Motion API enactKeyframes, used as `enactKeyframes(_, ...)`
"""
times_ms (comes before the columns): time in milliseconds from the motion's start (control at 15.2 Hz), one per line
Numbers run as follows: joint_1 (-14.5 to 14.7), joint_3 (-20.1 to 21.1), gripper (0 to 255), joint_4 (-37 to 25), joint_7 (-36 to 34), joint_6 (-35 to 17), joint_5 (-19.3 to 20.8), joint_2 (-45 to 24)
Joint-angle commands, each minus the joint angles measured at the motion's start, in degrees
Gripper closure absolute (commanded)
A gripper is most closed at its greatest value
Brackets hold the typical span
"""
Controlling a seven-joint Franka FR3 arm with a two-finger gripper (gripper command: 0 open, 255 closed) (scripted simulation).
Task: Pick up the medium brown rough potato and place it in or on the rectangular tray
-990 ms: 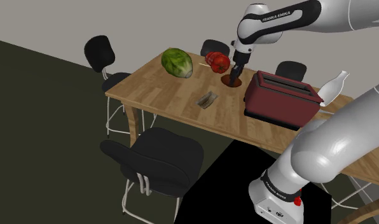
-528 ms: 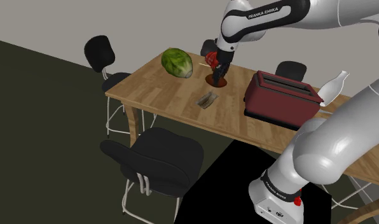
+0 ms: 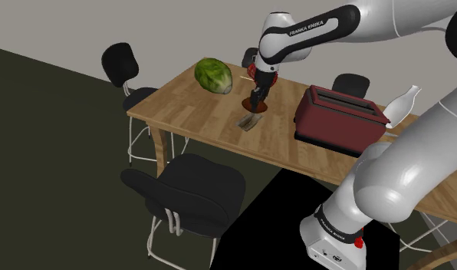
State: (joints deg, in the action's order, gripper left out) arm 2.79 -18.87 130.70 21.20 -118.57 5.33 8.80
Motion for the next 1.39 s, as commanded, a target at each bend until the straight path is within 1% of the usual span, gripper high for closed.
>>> enactKeyframes(0, 0.0, -0.1, 255, 0.8, 0.1, -1.7, -0.2, -0.9)
enactKeyframes(264, 0.0, -0.3, 255, 2.5, 0.4, -5.1, -0.6, -2.6)
enactKeyframes(792, 0.0, -0.3, 255, 2.5, 0.4, -5.1, -0.6, -2.6)
enactKeyframes(858, 0.0, -0.3, 0, 2.5, 0.4, -5.1, -0.6, -2.6)
enactKeyframes(1188, 0.0, -0.3, 0, 2.5, 0.4, -5.1, -0.6, -2.6)
enactKeyframes(1320, 0.1, 0.0, 0, 0.2, 0.0, -1.0, -0.3, -0.9)
